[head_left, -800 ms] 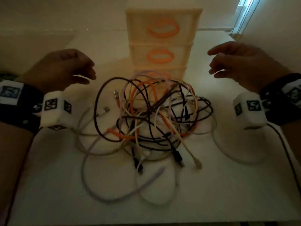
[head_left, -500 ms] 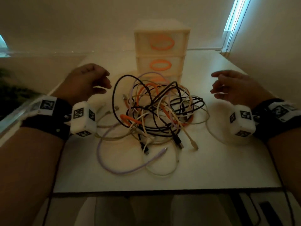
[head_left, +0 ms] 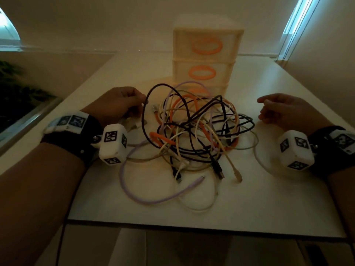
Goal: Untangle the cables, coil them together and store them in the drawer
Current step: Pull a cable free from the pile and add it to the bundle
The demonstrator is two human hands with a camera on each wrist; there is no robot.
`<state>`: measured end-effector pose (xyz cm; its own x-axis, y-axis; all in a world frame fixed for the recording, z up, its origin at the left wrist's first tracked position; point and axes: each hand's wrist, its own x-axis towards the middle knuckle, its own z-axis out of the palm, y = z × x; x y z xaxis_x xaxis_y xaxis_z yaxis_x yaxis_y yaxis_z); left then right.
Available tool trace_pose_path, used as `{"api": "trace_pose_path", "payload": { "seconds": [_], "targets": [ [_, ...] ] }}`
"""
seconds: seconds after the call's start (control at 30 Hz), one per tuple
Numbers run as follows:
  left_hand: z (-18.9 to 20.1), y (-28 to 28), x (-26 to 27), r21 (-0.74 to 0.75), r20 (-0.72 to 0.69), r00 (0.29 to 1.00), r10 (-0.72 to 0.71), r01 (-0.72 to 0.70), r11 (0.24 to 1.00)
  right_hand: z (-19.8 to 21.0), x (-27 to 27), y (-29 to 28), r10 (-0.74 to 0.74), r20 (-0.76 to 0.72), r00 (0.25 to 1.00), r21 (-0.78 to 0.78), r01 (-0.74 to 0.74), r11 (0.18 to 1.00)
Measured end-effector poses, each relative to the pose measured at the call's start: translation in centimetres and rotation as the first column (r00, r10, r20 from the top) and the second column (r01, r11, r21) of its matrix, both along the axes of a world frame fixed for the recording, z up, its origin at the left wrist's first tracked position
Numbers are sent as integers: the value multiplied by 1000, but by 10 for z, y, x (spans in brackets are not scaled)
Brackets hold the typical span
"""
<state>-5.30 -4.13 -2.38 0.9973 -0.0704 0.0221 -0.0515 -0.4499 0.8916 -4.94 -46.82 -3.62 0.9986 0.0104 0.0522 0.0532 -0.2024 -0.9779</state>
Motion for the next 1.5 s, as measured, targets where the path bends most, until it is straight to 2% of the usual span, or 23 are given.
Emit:
{"api": "trace_pose_path", "payload": {
  "seconds": [0.13, 0.2, 0.27, 0.33, 0.4, 0.47, 0.53, 0.6, 0.63, 0.67, 0.7, 0.77, 0.8, 0.83, 1.0, 1.13, 1.3, 1.5],
  "targets": [
    [0, -3, 0, 50, 5, 1000, 16, -16, 999, 4, -1, -7, 15, 4, 1000, 57, -15, 998],
    [0, -7, 2, 66, 11, 1000, 14, -14, 998, 6, -6, -4, 0, 1, 1000, 31, 0, 1000],
    [-1, -8, 6, 78, 24, 1000, 18, -20, 997, 13, -12, 8, -31, 26, 999, -86, 34, 996],
    [-1, -6, 8, 98, 34, 999, 21, -24, 995, 26, -18, 25, -20, 134, 991, -340, 65, 938],
    [-1, -4, 9, 118, 34, 999, 6, -10, 993, 48, -29, 43, 113, 227, 967, -584, 42, 811],
    [0, -3, 7, 113, 27, 1000, -14, 11, 994, 77, -50, 68, 261, 273, 926, -700, 5, 714],
    [1, -4, 5, 105, 37, 999, -30, 25, 994, 101, -79, 94, 384, 296, 875, -678, -91, 729],
    [0, -4, 2, 100, 62, 997, -38, 31, 994, 116, -108, 123, 515, 201, 833, -529, -350, 773],
    [0, -4, 0, 99, 73, 997, -39, 32, 995, 118, -118, 137, 580, 88, 810, -478, -476, 738],
    [0, -3, -1, 98, 80, 996, -39, 31, 995, 113, -124, 149, 633, -34, 773, -486, -567, 666],
    [0, -3, -3, 95, 82, 996, -36, 28, 995, 104, -126, 159, 673, -126, 729, -574, -607, 549],
    [1, -3, -6, 82, 82, 996, -26, 19, 996, 81, -124, 175, 691, -187, 698, -805, -512, 299],
    [1, -4, -7, 75, 83, 996, -22, 16, 997, 72, -122, 180, 676, -174, 716, -873, -431, 231],
    [1, -5, -9, 65, 81, 997, -16, 10, 998, 64, -121, 183, 648, -147, 747, -907, -363, 213],
    [6, -11, -17, -72, 112, 993, 24, -16, 997, 47, -115, 182, 518, 17, 855, -938, -166, 304],
    [14, -18, -24, -70, 194, 980, -51, 65, 995, 44, -114, 177, 435, 100, 895, -928, -74, 366],
    [11, -23, -26, -13, 205, 970, -133, 138, 990, 51, -106, 163, 457, 9, 889, -859, -227, 460],
    [11, -22, -33, -22, 112, 930, -351, 356, 934, 56, -90, 157, 557, -48, 829, -873, -305, 380]
  ]
}}
